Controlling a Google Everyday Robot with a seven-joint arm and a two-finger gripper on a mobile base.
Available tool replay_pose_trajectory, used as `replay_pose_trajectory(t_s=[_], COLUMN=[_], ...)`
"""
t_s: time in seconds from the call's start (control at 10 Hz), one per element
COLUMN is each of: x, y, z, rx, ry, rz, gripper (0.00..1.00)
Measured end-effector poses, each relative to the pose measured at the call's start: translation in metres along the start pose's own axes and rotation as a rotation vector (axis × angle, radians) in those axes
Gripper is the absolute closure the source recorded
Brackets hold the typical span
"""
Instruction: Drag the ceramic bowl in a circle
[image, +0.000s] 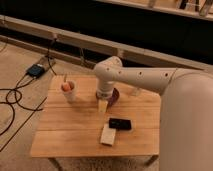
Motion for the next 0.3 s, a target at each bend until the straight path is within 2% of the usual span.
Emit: replay_pose_trajectory(t_s=[0.3], x=[0.0005], y=[0.0001], z=[0.0009], rx=[-0.001], ry=[0.001], rz=[0.001], gripper=[0.2])
